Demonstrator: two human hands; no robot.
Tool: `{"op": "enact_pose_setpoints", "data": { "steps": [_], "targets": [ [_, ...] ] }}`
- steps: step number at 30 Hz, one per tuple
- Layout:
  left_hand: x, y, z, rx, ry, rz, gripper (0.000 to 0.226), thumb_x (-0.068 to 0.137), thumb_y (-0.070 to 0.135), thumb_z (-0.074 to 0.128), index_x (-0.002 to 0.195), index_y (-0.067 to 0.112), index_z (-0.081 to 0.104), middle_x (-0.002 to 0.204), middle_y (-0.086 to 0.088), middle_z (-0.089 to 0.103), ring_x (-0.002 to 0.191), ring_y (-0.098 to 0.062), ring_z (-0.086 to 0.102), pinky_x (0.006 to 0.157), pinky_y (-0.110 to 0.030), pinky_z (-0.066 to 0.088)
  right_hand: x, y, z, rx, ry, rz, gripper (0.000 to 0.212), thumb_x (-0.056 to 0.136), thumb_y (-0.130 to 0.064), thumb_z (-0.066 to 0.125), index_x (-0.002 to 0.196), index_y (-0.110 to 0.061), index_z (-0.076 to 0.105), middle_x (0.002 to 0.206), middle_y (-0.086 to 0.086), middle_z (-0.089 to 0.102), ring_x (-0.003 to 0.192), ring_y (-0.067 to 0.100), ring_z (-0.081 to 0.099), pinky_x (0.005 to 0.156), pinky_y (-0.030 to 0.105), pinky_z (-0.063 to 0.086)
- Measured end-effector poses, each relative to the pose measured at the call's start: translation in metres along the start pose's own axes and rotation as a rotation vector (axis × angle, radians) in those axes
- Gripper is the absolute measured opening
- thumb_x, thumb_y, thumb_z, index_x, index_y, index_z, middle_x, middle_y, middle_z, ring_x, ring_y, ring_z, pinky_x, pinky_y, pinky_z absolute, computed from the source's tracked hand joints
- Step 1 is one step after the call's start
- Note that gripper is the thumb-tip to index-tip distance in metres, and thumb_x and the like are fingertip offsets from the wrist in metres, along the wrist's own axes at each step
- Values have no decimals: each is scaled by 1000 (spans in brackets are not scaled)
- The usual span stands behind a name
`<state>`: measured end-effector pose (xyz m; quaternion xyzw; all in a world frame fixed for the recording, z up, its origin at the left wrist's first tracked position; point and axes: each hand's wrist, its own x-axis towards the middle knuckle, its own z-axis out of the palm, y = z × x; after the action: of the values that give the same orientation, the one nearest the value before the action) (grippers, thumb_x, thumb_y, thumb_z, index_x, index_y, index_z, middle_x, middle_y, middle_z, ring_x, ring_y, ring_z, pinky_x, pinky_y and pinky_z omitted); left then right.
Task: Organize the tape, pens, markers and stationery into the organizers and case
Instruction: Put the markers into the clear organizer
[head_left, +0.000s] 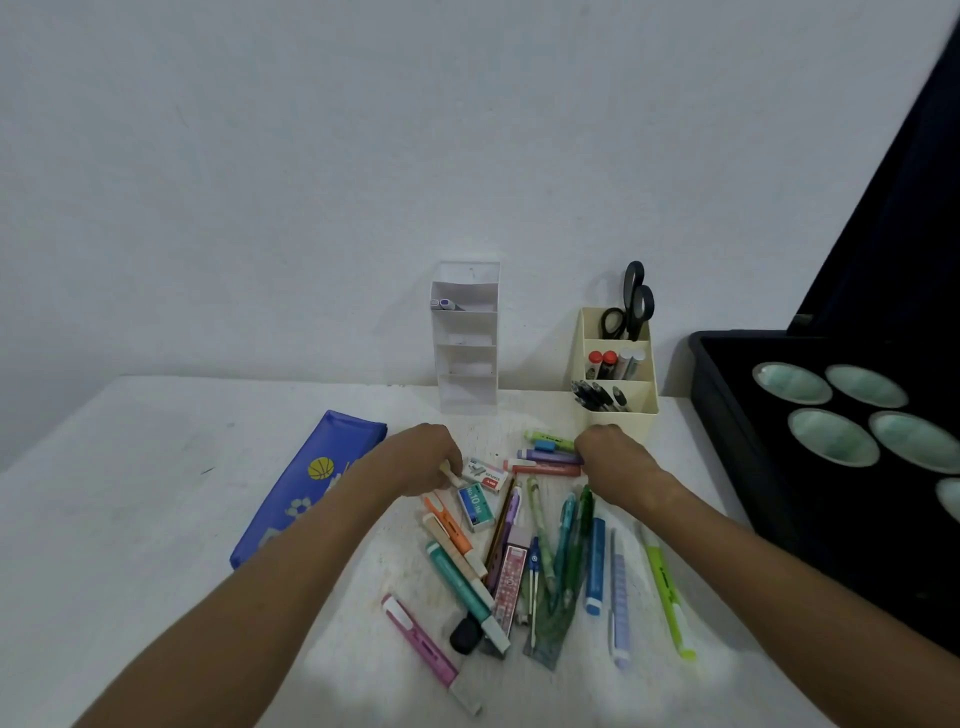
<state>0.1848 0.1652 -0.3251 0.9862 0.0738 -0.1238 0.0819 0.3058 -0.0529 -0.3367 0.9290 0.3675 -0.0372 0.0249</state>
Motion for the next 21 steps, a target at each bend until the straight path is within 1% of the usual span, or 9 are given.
{"op": "enact_pose_setpoints", "data": {
  "steps": [5, 9, 13, 17, 19, 21],
  "targets": [
    [-3, -3, 3, 11, 40, -39, 28, 95, 19, 56, 122, 19, 63, 120, -3, 56, 107, -18, 56, 81, -24, 42, -1, 4, 5, -15, 24, -39, 26, 92, -8, 52, 118, -10, 53, 121, 13, 52, 111, 26, 47, 89, 35, 44],
    [-7, -3, -2, 3, 124, -37, 26, 97, 19, 52, 122, 17, 60, 118, -4, 58, 105, -18, 56, 89, -30, 47, -7, 6, 6, 38, -1, -50, 30, 89, -5, 53, 118, -9, 48, 122, 13, 50, 109, 26, 49, 88, 35, 44],
    [-8, 4, -8, -13, 170, -13, 25, 97, 21, 52, 120, 17, 60, 116, -3, 61, 100, -18, 57, 88, -31, 48, -7, 6, 5, 56, -54, -36, 33, 87, -6, 56, 120, -7, 48, 124, 14, 47, 111, 27, 47, 90, 35, 44],
    [-8, 15, -12, -11, 213, 6, 27, 97, 23, 50, 122, 16, 58, 120, -3, 61, 102, -19, 57, 87, -30, 47, -8, 9, 3, 188, -135, -5, 35, 85, -6, 60, 117, -9, 46, 120, 14, 49, 106, 26, 49, 85, 33, 44],
    [-8, 21, -15, -17, 254, 9, 27, 97, 23, 49, 122, 17, 57, 119, -3, 62, 102, -19, 58, 84, -28, 45, -9, 10, 3, 261, -133, 14, 31, 86, -5, 60, 113, -10, 47, 116, 13, 55, 100, 24, 53, 82, 34, 47],
    [-9, 26, -20, -24, 313, 17, 27, 96, 22, 50, 122, 18, 56, 117, -4, 63, 98, -19, 59, 81, -27, 45, -11, 11, 2, 354, -85, 39, 24, 86, -5, 61, 108, -10, 53, 113, 12, 58, 94, 22, 56, 78, 32, 50]
  ]
}}
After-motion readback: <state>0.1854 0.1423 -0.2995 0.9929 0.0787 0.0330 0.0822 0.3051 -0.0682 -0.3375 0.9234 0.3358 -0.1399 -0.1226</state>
